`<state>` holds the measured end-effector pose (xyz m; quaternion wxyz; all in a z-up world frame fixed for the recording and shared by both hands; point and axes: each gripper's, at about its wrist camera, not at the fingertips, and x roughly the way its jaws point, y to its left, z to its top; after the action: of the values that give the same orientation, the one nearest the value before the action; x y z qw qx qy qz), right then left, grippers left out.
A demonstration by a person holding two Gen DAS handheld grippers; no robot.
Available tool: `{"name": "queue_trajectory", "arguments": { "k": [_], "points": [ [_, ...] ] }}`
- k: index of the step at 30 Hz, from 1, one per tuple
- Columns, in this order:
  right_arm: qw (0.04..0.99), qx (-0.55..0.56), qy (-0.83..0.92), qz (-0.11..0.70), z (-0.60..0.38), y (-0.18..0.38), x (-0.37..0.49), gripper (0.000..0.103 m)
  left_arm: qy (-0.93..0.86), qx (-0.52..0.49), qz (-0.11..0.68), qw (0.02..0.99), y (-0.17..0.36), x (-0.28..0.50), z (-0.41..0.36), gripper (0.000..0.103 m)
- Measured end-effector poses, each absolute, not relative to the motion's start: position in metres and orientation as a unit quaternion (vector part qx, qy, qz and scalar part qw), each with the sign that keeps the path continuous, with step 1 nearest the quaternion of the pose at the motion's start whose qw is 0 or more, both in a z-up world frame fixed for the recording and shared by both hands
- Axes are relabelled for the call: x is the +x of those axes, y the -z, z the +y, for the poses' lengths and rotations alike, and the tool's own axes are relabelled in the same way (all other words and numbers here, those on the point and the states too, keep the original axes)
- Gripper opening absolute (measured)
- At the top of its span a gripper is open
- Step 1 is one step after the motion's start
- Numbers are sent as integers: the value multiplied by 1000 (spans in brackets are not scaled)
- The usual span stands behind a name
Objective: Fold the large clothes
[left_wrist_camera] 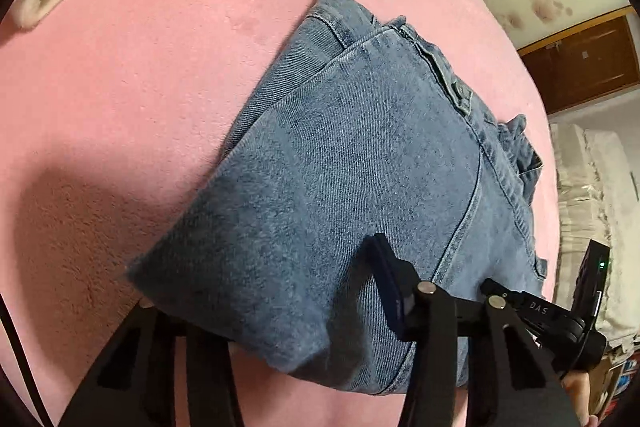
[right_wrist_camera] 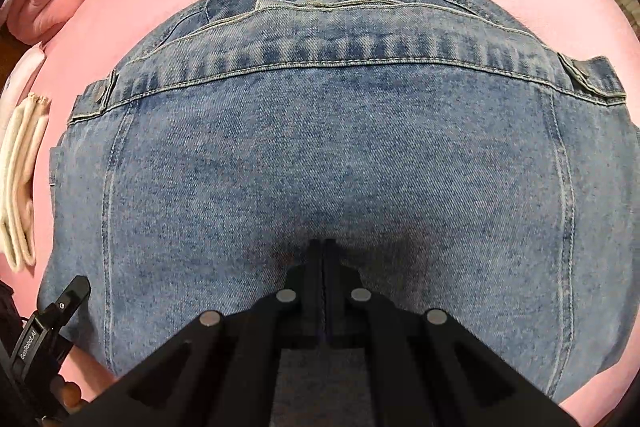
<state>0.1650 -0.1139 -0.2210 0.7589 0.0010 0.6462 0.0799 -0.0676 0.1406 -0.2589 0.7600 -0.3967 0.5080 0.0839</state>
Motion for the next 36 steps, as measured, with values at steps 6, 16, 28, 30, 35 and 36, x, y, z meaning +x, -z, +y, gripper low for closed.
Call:
{"name": "queue_trajectory", "arguments": {
  "k": [6,16,28,30,35,36],
  "points": [
    [750,14,-77,657,-115,221,165,0,-79,-328,536,774,241,-62,137,19],
    [742,12,-61,667,-118,223,175,0,-80,-213,561,796,219,-51,113,14],
    [762,-16,-59,645,-101,219,156,0,-93,-223,554,797,198,-54,114,10],
    [766,-21,-58,640,-98,218,151,0,-100,-212,543,806,179,-51,104,8],
    [777,18,-70,625,-107,218,140,0,-69,-188,467,861,114,-50,61,7],
    [779,30,-76,622,-112,219,138,0,-64,-181,455,870,104,-50,50,7]
  ]
}}
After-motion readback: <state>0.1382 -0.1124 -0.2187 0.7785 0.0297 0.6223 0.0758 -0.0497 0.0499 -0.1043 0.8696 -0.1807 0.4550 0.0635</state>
